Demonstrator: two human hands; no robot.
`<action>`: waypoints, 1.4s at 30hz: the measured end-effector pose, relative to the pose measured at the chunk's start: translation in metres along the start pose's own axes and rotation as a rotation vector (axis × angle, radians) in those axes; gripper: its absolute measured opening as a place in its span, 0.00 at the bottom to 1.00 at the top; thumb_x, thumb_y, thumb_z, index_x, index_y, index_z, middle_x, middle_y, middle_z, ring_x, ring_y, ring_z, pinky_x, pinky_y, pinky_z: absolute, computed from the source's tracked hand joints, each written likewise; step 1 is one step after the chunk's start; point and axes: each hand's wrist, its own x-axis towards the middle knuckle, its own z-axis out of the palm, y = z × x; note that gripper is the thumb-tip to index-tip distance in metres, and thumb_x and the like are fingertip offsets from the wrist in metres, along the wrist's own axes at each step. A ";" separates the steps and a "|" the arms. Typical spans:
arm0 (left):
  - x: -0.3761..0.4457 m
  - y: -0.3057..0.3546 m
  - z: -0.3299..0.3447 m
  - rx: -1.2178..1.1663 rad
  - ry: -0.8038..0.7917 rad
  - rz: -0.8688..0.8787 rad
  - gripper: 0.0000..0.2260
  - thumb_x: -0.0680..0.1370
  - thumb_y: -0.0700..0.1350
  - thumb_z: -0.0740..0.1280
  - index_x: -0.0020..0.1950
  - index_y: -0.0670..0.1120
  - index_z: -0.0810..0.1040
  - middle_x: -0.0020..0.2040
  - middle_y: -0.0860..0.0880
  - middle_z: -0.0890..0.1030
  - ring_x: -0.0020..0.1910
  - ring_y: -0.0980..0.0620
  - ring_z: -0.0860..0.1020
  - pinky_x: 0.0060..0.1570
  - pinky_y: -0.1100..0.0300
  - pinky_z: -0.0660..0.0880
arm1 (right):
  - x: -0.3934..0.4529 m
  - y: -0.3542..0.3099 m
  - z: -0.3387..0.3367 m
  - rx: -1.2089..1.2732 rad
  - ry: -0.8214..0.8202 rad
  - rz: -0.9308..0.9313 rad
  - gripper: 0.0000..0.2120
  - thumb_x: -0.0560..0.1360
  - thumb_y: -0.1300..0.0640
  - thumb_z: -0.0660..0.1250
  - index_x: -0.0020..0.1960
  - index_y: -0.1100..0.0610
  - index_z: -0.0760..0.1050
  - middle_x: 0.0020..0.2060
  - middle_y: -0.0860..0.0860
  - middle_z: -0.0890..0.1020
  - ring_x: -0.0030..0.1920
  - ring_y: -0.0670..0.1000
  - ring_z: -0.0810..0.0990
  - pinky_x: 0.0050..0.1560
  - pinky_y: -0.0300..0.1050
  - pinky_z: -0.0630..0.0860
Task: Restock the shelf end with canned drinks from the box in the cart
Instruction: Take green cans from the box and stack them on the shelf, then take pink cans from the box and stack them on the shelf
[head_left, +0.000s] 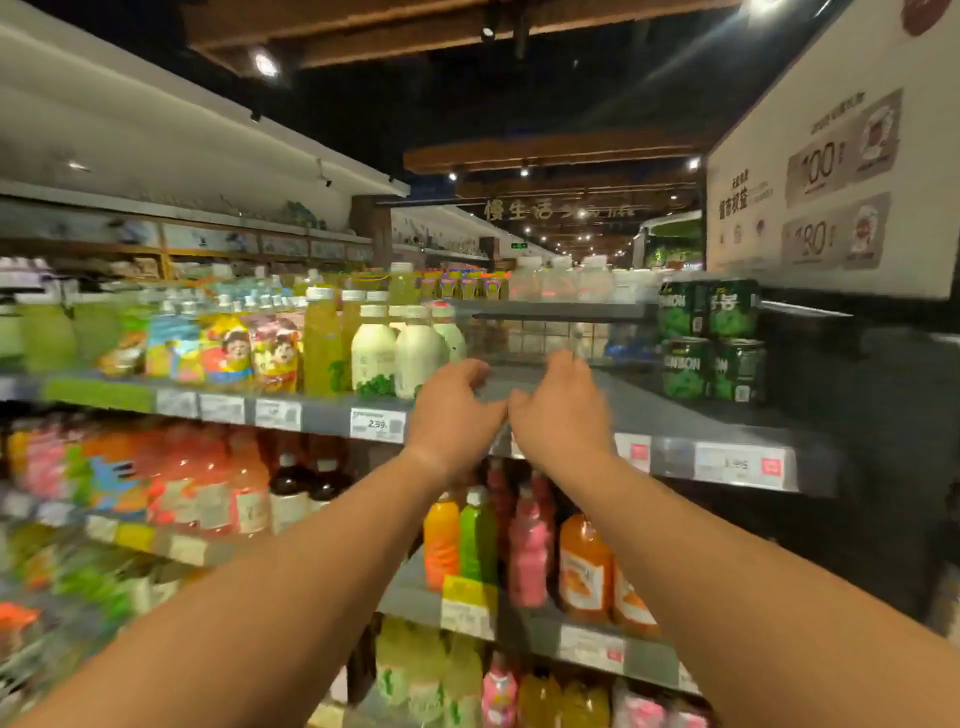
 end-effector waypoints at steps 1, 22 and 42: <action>-0.023 -0.026 -0.017 0.008 0.020 -0.067 0.21 0.71 0.49 0.76 0.62 0.46 0.80 0.56 0.48 0.82 0.54 0.50 0.80 0.55 0.57 0.75 | -0.019 -0.011 0.016 0.024 -0.051 -0.004 0.19 0.75 0.53 0.64 0.64 0.59 0.67 0.61 0.58 0.72 0.60 0.62 0.73 0.56 0.53 0.71; -0.409 -0.306 -0.218 0.206 0.230 -1.035 0.16 0.71 0.54 0.74 0.55 0.49 0.79 0.52 0.48 0.83 0.55 0.43 0.81 0.47 0.59 0.72 | -0.393 -0.118 0.271 0.006 -0.907 -0.093 0.26 0.75 0.49 0.66 0.67 0.61 0.65 0.63 0.59 0.72 0.62 0.62 0.74 0.56 0.53 0.72; -0.393 -0.487 -0.128 0.400 -0.075 -1.427 0.22 0.74 0.46 0.68 0.68 0.44 0.72 0.65 0.43 0.75 0.62 0.41 0.76 0.63 0.50 0.74 | -0.389 -0.049 0.487 -0.126 -1.330 -0.162 0.25 0.71 0.50 0.73 0.62 0.59 0.69 0.52 0.53 0.76 0.53 0.53 0.76 0.52 0.44 0.75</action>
